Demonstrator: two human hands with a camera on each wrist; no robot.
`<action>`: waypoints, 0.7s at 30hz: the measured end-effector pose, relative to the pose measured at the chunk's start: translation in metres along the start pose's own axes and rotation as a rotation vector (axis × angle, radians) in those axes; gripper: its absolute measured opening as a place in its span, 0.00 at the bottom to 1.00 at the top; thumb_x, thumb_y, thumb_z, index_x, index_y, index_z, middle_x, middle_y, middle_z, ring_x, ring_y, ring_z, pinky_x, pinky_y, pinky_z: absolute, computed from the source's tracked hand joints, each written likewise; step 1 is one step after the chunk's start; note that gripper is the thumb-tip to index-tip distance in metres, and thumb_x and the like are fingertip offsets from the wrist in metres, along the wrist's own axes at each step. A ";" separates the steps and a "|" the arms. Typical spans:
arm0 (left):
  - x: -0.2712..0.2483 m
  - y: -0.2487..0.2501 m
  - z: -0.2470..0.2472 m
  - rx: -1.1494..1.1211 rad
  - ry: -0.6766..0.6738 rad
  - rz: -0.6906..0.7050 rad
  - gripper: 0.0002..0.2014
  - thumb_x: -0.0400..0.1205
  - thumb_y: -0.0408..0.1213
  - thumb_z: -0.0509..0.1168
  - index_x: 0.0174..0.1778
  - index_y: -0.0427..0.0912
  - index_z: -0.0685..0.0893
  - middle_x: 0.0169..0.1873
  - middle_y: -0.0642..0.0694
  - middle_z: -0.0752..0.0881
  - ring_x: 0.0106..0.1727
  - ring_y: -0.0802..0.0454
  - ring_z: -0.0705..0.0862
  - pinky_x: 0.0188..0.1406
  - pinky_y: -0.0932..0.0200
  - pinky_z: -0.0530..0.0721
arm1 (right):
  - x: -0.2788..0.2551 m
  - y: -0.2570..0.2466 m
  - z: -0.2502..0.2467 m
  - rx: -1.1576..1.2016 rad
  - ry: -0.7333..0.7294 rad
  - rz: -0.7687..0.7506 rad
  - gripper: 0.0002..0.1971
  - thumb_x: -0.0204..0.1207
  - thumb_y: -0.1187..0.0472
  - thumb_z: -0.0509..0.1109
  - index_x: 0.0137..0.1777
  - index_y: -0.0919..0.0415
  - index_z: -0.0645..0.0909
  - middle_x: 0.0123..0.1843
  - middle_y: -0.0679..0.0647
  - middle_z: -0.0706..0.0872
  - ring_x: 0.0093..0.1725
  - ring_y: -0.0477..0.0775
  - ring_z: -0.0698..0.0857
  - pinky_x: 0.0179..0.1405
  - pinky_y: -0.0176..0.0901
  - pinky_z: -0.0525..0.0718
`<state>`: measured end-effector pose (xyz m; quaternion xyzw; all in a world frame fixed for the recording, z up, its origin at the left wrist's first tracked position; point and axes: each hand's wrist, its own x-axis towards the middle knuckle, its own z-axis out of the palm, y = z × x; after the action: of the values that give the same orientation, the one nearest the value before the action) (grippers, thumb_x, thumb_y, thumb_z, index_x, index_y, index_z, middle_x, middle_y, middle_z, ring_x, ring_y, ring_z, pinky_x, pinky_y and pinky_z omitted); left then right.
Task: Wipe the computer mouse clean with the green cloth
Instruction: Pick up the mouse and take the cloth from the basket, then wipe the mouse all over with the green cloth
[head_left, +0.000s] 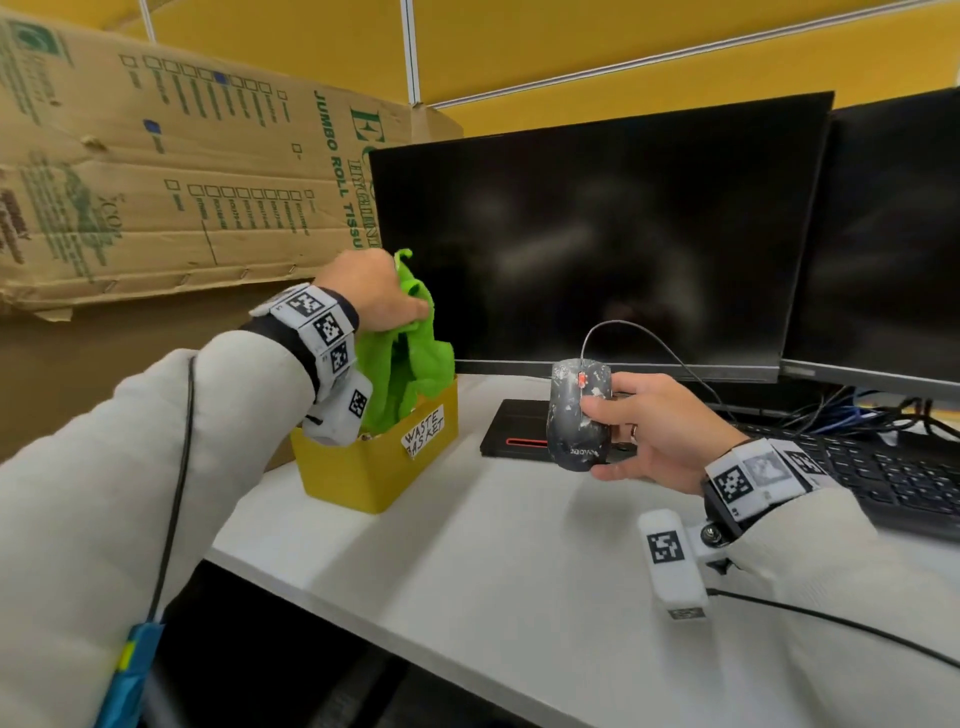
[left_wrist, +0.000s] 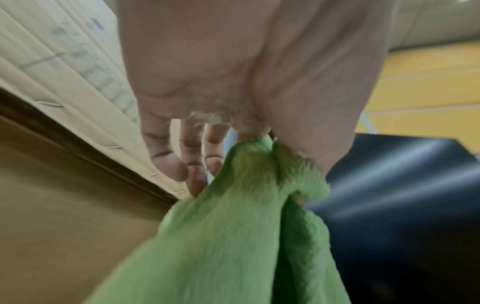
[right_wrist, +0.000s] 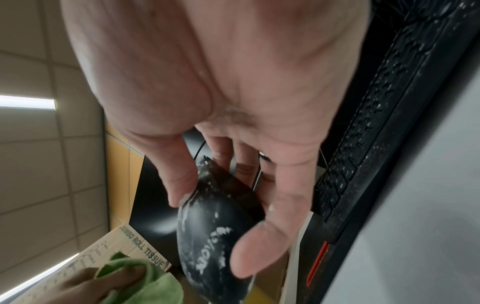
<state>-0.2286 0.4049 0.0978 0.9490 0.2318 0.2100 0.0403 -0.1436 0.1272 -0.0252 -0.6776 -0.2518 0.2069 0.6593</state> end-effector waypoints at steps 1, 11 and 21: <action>-0.004 0.010 -0.003 -0.103 0.031 0.015 0.19 0.81 0.54 0.75 0.43 0.39 0.84 0.37 0.44 0.82 0.47 0.40 0.85 0.42 0.51 0.83 | -0.003 -0.002 -0.004 0.010 0.011 -0.007 0.09 0.82 0.63 0.71 0.60 0.57 0.87 0.59 0.63 0.91 0.53 0.64 0.90 0.43 0.58 0.89; -0.043 0.117 0.087 -0.597 -0.127 0.377 0.27 0.85 0.30 0.61 0.78 0.59 0.66 0.35 0.44 0.82 0.31 0.43 0.83 0.28 0.58 0.79 | -0.031 -0.007 -0.056 0.064 0.191 -0.105 0.11 0.86 0.59 0.66 0.60 0.53 0.89 0.49 0.55 0.90 0.41 0.54 0.87 0.32 0.47 0.81; -0.080 0.215 0.159 -1.210 -0.463 0.356 0.20 0.86 0.59 0.64 0.59 0.49 0.92 0.58 0.51 0.95 0.63 0.53 0.91 0.75 0.46 0.83 | -0.042 0.007 -0.091 0.010 0.304 -0.206 0.14 0.88 0.59 0.62 0.64 0.52 0.88 0.59 0.61 0.92 0.49 0.58 0.85 0.29 0.47 0.81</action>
<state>-0.1359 0.1805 -0.0394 0.8035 -0.1014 0.0972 0.5784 -0.1207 0.0292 -0.0303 -0.6683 -0.2162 0.0347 0.7109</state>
